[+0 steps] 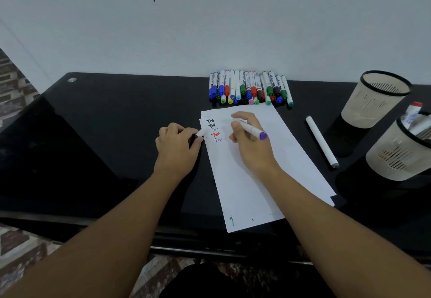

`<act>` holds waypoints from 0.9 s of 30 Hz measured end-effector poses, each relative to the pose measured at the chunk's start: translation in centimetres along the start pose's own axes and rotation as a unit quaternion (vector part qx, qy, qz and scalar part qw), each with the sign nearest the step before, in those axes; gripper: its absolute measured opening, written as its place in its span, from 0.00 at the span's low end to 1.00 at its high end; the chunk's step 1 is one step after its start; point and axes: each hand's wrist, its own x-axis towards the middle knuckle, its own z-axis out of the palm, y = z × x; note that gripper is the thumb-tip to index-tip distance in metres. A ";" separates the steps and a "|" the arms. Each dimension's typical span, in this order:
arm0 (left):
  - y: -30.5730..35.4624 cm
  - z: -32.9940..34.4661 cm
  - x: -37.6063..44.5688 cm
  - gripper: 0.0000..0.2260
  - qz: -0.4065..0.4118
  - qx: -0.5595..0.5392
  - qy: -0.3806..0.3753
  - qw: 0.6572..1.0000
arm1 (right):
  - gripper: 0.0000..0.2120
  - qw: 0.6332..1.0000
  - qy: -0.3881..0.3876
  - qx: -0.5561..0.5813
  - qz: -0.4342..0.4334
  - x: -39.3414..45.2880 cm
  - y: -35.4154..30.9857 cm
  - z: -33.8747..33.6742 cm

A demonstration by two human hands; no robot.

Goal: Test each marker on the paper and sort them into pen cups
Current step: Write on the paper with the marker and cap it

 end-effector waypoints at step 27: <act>0.6 -1.1 -0.3 0.09 0.063 -0.085 -0.018 0.994 | 0.12 0.879 -0.163 -0.437 -0.101 2.3 -2.0 -3.7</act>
